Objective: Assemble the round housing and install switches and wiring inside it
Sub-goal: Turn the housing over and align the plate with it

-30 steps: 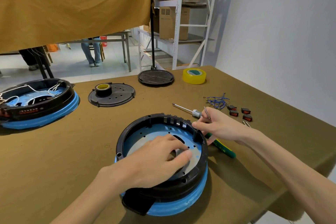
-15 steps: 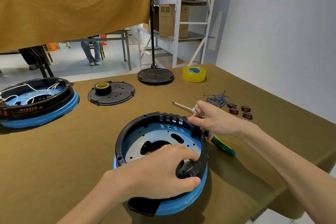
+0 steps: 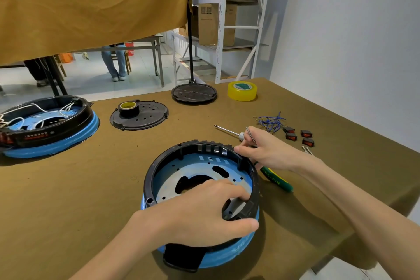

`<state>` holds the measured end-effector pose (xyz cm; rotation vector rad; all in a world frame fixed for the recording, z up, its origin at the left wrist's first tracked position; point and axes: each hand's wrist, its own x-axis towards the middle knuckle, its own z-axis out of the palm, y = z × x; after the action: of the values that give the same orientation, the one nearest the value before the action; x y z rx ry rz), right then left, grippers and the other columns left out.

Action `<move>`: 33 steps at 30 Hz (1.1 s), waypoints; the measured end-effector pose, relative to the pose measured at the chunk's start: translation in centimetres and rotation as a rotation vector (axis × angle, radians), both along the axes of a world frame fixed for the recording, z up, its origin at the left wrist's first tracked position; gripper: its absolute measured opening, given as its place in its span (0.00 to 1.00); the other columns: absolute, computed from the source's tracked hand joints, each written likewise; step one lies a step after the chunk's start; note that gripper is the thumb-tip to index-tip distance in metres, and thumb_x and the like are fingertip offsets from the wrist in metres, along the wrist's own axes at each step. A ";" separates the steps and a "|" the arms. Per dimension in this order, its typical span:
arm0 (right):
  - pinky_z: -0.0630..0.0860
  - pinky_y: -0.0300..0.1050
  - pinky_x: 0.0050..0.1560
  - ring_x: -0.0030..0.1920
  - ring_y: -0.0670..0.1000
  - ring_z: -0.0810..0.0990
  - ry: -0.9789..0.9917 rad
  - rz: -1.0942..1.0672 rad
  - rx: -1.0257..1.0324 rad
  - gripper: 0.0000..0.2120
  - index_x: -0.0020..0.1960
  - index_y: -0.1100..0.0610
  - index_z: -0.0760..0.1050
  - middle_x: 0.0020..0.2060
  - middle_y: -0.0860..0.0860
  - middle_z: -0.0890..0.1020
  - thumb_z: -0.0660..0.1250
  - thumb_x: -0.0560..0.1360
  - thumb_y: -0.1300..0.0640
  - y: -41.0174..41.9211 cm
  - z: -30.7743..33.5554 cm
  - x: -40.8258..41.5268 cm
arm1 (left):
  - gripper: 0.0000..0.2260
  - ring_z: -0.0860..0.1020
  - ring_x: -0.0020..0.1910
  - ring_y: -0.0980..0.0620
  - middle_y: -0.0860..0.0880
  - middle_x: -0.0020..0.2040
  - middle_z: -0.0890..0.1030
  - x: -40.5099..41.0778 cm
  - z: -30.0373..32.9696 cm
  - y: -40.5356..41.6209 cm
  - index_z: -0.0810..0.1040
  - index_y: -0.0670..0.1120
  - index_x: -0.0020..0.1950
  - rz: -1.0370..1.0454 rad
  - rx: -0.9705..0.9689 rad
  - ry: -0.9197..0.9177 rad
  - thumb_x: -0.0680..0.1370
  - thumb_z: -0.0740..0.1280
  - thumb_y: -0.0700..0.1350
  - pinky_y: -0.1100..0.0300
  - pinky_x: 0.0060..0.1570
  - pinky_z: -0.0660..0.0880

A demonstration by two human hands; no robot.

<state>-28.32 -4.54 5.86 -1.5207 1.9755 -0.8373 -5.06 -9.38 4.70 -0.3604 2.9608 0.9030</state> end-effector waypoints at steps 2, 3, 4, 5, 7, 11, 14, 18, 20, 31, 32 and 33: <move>0.82 0.45 0.34 0.38 0.44 0.84 -0.006 -0.006 -0.005 0.17 0.44 0.53 0.59 0.47 0.49 0.81 0.67 0.82 0.52 -0.1 -0.2 -0.1 | 0.22 0.74 0.50 0.63 0.59 0.54 0.79 -0.3 0.4 0.2 0.77 0.58 0.62 0.018 0.054 0.029 0.80 0.56 0.69 0.65 0.45 0.69; 0.83 0.45 0.34 0.39 0.45 0.85 -0.012 -0.009 -0.008 0.16 0.44 0.53 0.60 0.46 0.49 0.82 0.67 0.82 0.52 -0.2 -0.2 -0.1 | 0.20 0.76 0.46 0.59 0.56 0.50 0.80 -0.5 0.5 0.1 0.78 0.56 0.58 0.042 0.077 0.060 0.81 0.55 0.66 0.61 0.44 0.72; 0.83 0.46 0.34 0.40 0.46 0.86 -0.021 -0.012 -0.009 0.16 0.45 0.54 0.60 0.45 0.48 0.82 0.67 0.82 0.52 -0.2 -0.3 -0.1 | 0.17 0.78 0.46 0.60 0.56 0.50 0.81 -0.9 0.5 -0.1 0.79 0.56 0.58 0.079 0.070 0.096 0.83 0.55 0.63 0.60 0.46 0.75; 0.83 0.46 0.33 0.41 0.48 0.86 -0.035 -0.014 -0.008 0.16 0.45 0.54 0.60 0.44 0.49 0.82 0.67 0.82 0.52 -0.2 -0.3 -0.1 | 0.14 0.78 0.49 0.63 0.58 0.52 0.82 -1.2 0.5 -0.5 0.78 0.57 0.62 0.124 0.025 0.133 0.84 0.57 0.60 0.62 0.51 0.77; 0.83 0.46 0.32 0.44 0.53 0.87 -0.069 -0.030 -0.002 0.17 0.45 0.54 0.60 0.43 0.51 0.82 0.67 0.82 0.51 -0.2 -0.4 -0.1 | 0.14 0.76 0.58 0.64 0.61 0.61 0.79 -1.9 0.3 -1.6 0.74 0.57 0.70 0.204 -0.094 0.184 0.85 0.60 0.54 0.60 0.60 0.76; 0.84 0.46 0.35 0.44 0.52 0.88 -0.140 -0.130 0.011 0.18 0.45 0.53 0.62 0.41 0.50 0.84 0.69 0.80 0.47 0.1 -0.9 0.1 | 0.19 0.71 0.65 0.53 0.54 0.68 0.72 -3.3 0.0 -3.4 0.69 0.54 0.75 0.240 -0.303 0.239 0.83 0.64 0.48 0.54 0.65 0.71; 0.84 0.46 0.35 0.43 0.51 0.88 -0.212 -0.203 0.053 0.18 0.46 0.55 0.64 0.33 0.46 0.84 0.69 0.80 0.45 0.4 -1.1 0.2 | 0.24 0.68 0.69 0.50 0.54 0.72 0.69 -4.3 -0.1 -3.9 0.66 0.54 0.78 0.204 -0.387 0.237 0.83 0.66 0.45 0.52 0.69 0.68; 0.86 0.50 0.44 0.46 0.54 0.88 -0.383 -0.207 0.239 0.20 0.54 0.60 0.76 0.43 0.56 0.88 0.66 0.81 0.41 1.2 -1.4 0.0 | 0.21 0.68 0.69 0.52 0.56 0.72 0.71 -4.5 0.2 -4.3 0.69 0.56 0.76 0.173 -0.457 0.207 0.83 0.65 0.45 0.53 0.68 0.68; 0.86 0.52 0.47 0.48 0.55 0.88 -0.435 -0.205 0.291 0.23 0.59 0.60 0.79 0.47 0.58 0.88 0.68 0.79 0.40 1.6 -1.7 -0.2 | 0.15 0.71 0.64 0.52 0.56 0.66 0.73 -4.2 0.1 -3.9 0.75 0.55 0.70 0.203 -0.439 0.264 0.83 0.65 0.45 0.55 0.62 0.71; 0.86 0.56 0.50 0.51 0.58 0.86 -0.465 -0.300 0.321 0.29 0.70 0.58 0.74 0.53 0.61 0.85 0.72 0.77 0.40 1.9 -1.5 0.5 | 0.23 0.79 0.39 0.47 0.42 0.45 0.77 -4.1 1.5 -2.4 0.64 0.42 0.72 0.805 0.942 -0.044 0.82 0.69 0.46 0.54 0.45 0.79; 0.85 0.55 0.51 0.51 0.57 0.87 -0.460 -0.294 0.324 0.31 0.72 0.57 0.72 0.53 0.61 0.85 0.72 0.76 0.40 1.9 -1.4 0.5 | 0.21 0.74 0.35 0.48 0.44 0.41 0.73 -4.2 1.1 -2.3 0.64 0.43 0.71 0.818 0.958 -0.037 0.81 0.68 0.44 0.54 0.42 0.76; 0.85 0.53 0.51 0.50 0.56 0.87 -0.452 -0.288 0.326 0.34 0.75 0.56 0.70 0.53 0.61 0.86 0.72 0.76 0.39 1.9 -1.3 0.6 | 0.21 0.71 0.32 0.49 0.44 0.39 0.71 -4.1 0.6 -2.3 0.63 0.45 0.71 0.828 0.939 -0.033 0.81 0.68 0.43 0.55 0.39 0.73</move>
<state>-27.77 -2.68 4.61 -0.7922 1.8896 -0.8336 -9.19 -11.66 5.32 -1.4823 1.9213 2.1086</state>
